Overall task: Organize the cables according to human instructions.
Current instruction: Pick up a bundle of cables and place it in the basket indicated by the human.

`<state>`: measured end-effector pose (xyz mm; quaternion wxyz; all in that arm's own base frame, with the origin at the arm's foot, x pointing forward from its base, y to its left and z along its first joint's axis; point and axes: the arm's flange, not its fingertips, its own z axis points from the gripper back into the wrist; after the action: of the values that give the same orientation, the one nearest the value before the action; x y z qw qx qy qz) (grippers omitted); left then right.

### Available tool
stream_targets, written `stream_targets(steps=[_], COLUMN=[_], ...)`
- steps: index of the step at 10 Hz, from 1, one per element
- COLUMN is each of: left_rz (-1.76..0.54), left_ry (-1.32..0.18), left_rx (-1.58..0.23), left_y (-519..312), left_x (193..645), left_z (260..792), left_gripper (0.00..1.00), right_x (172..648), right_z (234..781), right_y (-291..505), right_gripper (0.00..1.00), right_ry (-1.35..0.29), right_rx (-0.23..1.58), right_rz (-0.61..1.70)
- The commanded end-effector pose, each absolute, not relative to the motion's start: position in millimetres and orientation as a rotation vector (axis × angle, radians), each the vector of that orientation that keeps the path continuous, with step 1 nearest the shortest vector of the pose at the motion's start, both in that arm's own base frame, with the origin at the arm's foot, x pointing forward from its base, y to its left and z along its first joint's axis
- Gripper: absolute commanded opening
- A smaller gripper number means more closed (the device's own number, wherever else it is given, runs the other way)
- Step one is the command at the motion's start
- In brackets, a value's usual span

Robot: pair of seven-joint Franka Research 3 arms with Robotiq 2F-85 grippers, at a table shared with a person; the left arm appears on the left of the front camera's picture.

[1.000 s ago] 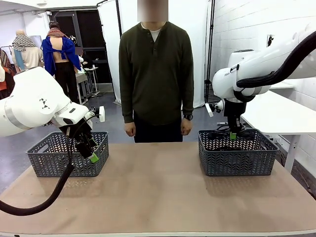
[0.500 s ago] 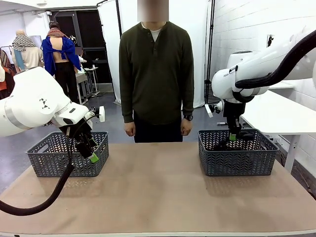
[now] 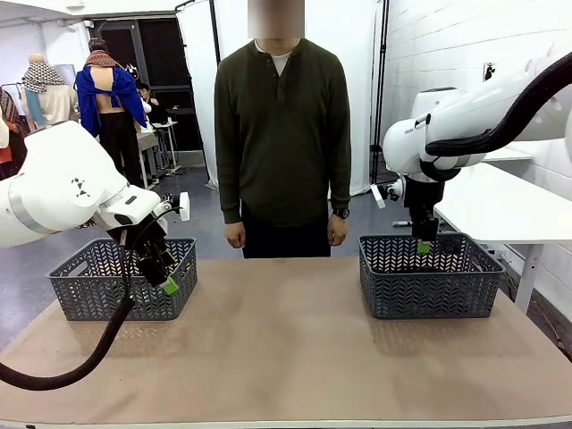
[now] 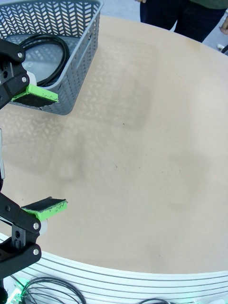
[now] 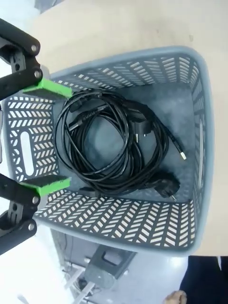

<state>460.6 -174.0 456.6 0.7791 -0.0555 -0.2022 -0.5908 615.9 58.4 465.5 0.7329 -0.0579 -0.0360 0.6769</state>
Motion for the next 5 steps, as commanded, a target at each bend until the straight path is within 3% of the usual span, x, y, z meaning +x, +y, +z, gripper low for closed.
stream_targets(steps=[1,5], left_rz=[-1.279,-1.279], left_ry=[-0.425,-0.425], left_rx=[-0.121,-0.121], left_y=[-174.0,-174.0], left_x=[459.9,459.9], left_z=[459.0,459.0], left_gripper=[1.0,1.0], right_x=[623.4,627.1], right_z=[469.3,472.4], right_y=[58.1,62.3], right_gripper=[1.0,1.0], right_ry=[-0.077,-0.064], right_rx=[-0.107,-0.131], right_rz=[1.472,1.444])
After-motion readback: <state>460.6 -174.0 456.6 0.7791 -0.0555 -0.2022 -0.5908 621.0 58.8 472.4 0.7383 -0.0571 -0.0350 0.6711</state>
